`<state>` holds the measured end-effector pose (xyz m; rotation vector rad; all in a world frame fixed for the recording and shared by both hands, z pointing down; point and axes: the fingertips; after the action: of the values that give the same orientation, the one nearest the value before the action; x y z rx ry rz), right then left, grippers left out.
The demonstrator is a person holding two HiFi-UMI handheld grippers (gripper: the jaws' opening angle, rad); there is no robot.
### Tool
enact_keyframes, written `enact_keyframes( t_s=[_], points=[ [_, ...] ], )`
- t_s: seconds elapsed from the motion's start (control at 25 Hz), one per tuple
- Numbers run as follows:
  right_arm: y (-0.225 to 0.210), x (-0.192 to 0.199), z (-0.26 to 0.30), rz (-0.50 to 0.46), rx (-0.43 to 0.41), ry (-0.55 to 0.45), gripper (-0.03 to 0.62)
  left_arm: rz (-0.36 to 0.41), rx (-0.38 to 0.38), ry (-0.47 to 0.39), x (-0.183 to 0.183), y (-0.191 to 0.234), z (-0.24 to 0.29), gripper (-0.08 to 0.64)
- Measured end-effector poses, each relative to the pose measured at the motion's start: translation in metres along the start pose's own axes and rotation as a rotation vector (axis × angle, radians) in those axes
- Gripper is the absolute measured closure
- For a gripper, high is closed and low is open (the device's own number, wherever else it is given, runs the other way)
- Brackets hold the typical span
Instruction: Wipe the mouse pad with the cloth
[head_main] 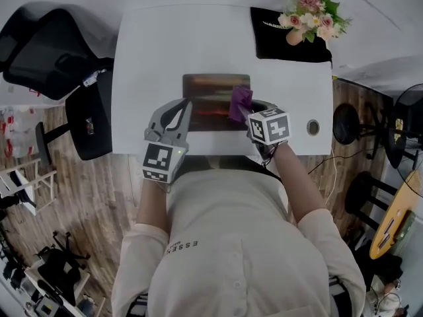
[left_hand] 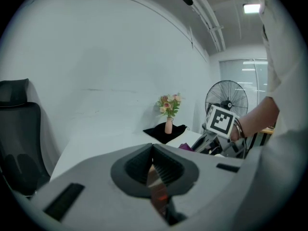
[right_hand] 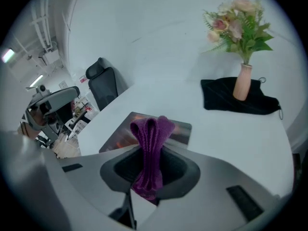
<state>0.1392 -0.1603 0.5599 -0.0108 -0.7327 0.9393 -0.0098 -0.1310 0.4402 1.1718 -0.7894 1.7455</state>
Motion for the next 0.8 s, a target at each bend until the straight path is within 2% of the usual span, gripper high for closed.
enact_keyframes(
  t_s=[0.12,0.4,0.64,0.8],
  points=[
    [0.039,0.003,0.019,-0.022,-0.068,0.032,0.495,-0.007,-0.017,0.007,0.008,0.017,-0.013,0.558],
    [0.114,0.008,0.060,-0.059,-0.162,0.081,0.495,-0.024,-0.042,0.021,0.025,0.057,-0.041,0.558],
    [0.149,0.007,0.088,-0.059,-0.184,0.100,0.495,-0.039,-0.049,0.034,0.040,0.082,-0.053,0.558],
    [0.157,0.012,0.101,-0.037,-0.185,0.117,0.495,-0.041,-0.042,0.045,0.046,0.090,-0.054,0.558]
  ],
)
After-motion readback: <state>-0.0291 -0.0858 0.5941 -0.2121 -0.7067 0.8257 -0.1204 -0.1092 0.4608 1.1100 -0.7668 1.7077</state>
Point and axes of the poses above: the fingertips, and each gripper's own axes: z forward along the fingers, y to its left, x out of its underside, and after that the axes turned 4 degrees about -x, right-handed
